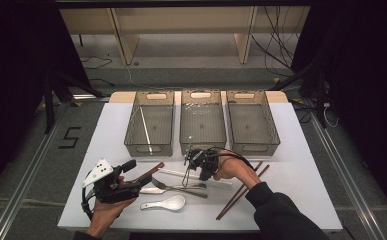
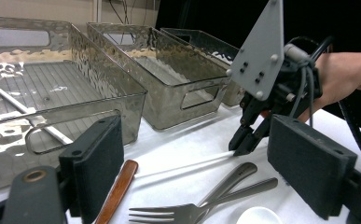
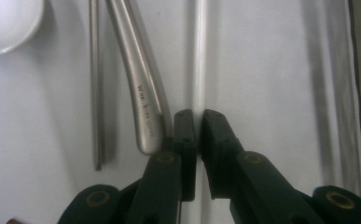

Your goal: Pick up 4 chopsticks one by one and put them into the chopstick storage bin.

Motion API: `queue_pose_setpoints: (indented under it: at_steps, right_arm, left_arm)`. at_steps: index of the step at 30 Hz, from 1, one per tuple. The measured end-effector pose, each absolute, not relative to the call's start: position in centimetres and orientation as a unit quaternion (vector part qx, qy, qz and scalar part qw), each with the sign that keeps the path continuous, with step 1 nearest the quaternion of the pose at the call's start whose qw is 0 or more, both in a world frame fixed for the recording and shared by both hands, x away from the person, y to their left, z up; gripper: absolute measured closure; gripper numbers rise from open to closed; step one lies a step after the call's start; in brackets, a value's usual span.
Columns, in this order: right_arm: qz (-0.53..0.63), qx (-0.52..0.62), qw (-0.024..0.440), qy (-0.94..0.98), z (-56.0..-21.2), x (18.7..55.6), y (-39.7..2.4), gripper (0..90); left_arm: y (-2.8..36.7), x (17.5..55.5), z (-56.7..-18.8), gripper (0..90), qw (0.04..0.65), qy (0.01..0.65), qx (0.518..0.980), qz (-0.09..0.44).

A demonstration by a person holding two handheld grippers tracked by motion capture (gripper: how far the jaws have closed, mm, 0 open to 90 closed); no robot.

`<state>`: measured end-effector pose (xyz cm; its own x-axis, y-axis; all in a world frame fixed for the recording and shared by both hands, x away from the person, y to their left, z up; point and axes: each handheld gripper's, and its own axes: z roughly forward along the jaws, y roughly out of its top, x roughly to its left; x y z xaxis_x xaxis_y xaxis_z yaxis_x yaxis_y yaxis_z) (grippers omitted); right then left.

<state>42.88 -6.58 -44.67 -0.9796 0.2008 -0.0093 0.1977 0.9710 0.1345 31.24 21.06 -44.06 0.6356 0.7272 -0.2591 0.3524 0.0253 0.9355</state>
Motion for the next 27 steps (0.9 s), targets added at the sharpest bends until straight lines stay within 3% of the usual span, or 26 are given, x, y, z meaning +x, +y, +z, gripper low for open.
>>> queue_pose_setpoints:
  at_steps: [27]
  right_arm:
    - [0.185,0.142,0.016,0.972,-41.2,43.5,-7.1,84.9]
  left_arm:
    - [21.1,31.2,-44.1,18.2,0.596,0.397,0.680,0.158]
